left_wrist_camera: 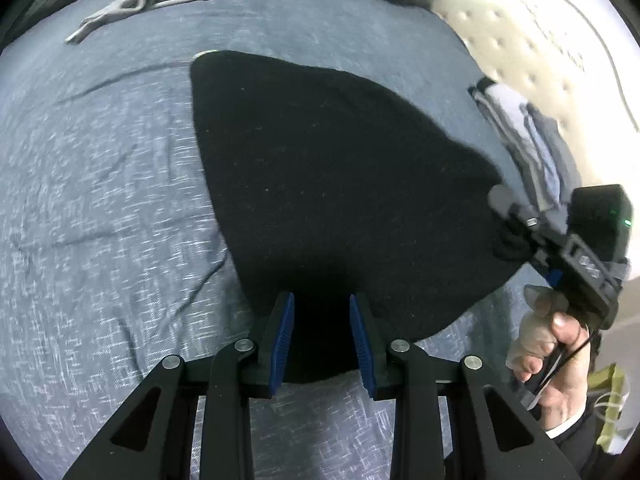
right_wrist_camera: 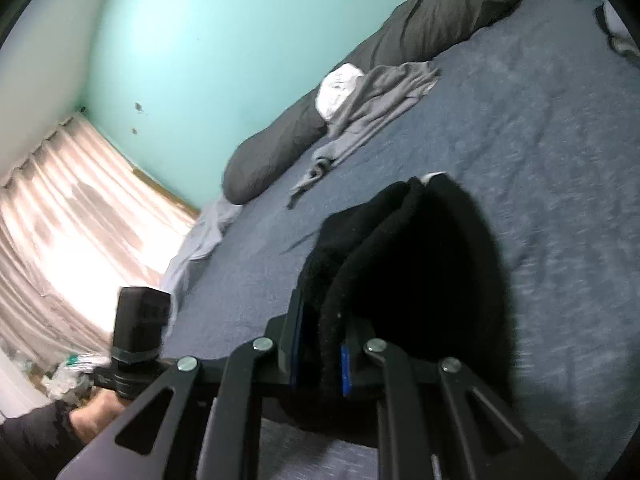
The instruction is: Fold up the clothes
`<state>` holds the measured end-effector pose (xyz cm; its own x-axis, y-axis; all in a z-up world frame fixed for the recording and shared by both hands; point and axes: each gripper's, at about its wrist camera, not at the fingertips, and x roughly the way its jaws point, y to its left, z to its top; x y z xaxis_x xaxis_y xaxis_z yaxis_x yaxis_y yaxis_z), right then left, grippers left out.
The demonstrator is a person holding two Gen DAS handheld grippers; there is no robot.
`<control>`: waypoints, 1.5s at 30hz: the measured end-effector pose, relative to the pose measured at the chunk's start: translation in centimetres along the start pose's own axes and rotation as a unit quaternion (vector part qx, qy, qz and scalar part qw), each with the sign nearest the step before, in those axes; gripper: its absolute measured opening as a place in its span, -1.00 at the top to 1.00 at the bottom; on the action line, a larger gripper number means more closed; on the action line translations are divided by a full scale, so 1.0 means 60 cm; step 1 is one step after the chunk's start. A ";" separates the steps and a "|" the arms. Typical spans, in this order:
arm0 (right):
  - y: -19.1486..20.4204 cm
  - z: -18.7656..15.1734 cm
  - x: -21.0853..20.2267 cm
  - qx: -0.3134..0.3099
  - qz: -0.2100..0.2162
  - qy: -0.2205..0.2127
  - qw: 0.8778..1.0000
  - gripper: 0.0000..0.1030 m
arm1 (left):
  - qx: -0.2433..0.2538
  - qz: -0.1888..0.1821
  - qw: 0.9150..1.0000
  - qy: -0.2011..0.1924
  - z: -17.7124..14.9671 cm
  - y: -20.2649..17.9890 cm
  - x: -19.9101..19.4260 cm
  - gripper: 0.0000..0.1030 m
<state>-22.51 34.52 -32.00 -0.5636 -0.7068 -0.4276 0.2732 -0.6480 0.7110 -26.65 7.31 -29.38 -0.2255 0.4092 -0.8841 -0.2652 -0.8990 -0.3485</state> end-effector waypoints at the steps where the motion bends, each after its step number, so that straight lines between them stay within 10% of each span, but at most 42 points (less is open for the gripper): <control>1: -0.019 -0.007 0.000 0.018 -0.010 0.007 1.000 0.74 | 0.004 0.000 1.000 0.002 0.002 -0.007 0.004 0.39; 25: -0.155 -0.054 0.005 0.195 -0.022 0.023 0.980 0.73 | 0.000 -0.004 1.000 -0.006 -0.025 0.001 0.013 0.39; 32: -0.130 -0.040 -0.058 0.179 -0.025 -0.033 0.983 0.68 | -0.009 -0.009 1.000 -0.016 -0.029 0.010 0.007 0.39; 38: -0.055 -0.046 -0.025 0.086 -0.010 0.025 0.996 0.68 | -0.011 -0.006 1.000 -0.023 -0.025 0.000 0.012 0.38; 45: -0.088 -0.078 -0.004 0.100 -0.091 0.068 0.989 0.93 | -0.011 -0.014 0.999 -0.026 -0.022 -0.006 0.016 0.38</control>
<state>-20.14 36.78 -38.27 -0.4751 -0.6245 -0.6199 0.0103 -0.7084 0.7058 -25.51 7.81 -30.52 -0.2673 0.4422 -0.8562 -0.2518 -0.8897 -0.3809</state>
